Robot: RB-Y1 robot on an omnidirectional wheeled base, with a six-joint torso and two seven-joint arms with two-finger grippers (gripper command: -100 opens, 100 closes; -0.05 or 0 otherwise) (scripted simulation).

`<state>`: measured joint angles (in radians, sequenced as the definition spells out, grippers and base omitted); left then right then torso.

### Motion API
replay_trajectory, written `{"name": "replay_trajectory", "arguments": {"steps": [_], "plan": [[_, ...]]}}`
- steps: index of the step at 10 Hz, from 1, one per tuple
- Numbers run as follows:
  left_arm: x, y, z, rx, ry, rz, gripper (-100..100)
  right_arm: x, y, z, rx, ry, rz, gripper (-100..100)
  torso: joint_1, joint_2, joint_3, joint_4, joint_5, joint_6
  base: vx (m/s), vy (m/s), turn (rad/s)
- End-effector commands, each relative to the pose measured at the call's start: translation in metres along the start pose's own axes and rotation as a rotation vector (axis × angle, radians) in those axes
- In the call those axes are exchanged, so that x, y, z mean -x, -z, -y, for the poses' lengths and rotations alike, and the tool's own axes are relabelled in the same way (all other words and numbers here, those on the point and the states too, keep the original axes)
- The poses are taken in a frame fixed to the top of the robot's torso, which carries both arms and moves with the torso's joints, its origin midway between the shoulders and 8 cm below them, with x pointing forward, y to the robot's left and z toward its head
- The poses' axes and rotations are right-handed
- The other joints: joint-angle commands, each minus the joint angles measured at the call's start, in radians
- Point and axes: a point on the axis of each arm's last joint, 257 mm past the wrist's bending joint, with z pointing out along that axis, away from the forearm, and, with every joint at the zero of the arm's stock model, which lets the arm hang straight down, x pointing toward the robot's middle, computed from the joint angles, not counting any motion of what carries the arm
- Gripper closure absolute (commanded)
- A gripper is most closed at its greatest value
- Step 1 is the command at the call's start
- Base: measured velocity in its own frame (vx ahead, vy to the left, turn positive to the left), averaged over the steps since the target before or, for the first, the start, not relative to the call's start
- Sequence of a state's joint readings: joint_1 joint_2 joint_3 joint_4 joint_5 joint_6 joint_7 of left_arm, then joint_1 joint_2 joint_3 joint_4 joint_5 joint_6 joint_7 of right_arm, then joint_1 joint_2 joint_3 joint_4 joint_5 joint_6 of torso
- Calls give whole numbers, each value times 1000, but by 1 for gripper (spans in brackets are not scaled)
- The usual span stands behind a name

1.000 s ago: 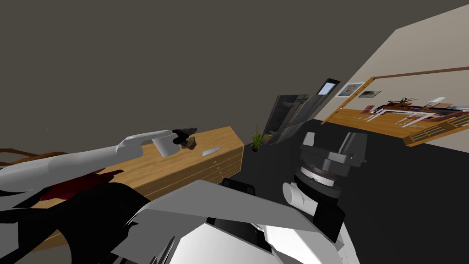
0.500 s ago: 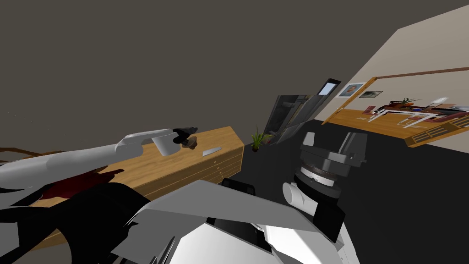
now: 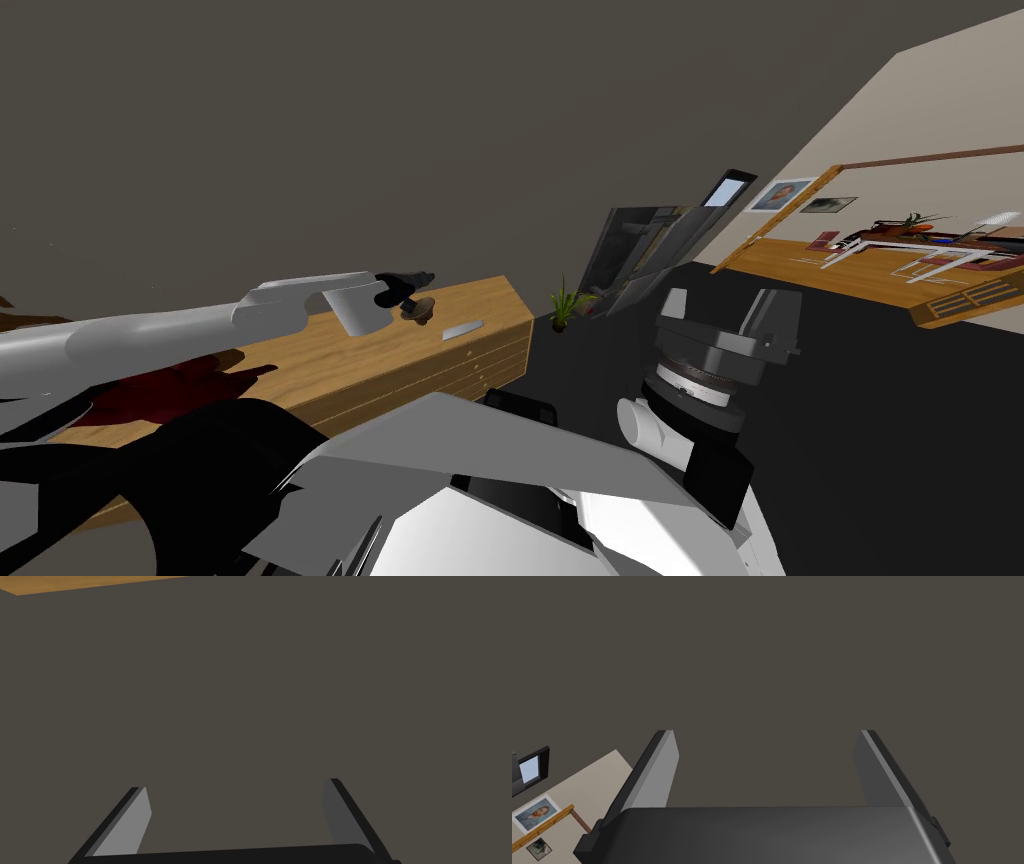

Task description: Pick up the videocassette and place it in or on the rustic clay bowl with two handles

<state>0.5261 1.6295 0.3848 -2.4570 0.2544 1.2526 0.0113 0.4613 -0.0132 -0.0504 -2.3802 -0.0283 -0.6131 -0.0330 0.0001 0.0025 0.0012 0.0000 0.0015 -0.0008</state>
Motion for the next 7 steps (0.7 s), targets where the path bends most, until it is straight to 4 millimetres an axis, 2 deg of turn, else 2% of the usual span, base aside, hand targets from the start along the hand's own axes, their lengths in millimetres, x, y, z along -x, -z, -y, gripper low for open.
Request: {"name": "replay_trajectory", "arguments": {"steps": [1, 7], "plan": [[1, 2, 2, 0, 0, 0, -100, 0, 0, 0, 0, 0, 0, 0, 0, 0, 0, 0, 0, 0, -5, 4, -13], [1, 2, 2, 0, 0, 0, -100, 0, 0, 0, 0, 0, 0, 0, 0, 0, 0, 0, 0, 0, 0, 1, -2]]}}
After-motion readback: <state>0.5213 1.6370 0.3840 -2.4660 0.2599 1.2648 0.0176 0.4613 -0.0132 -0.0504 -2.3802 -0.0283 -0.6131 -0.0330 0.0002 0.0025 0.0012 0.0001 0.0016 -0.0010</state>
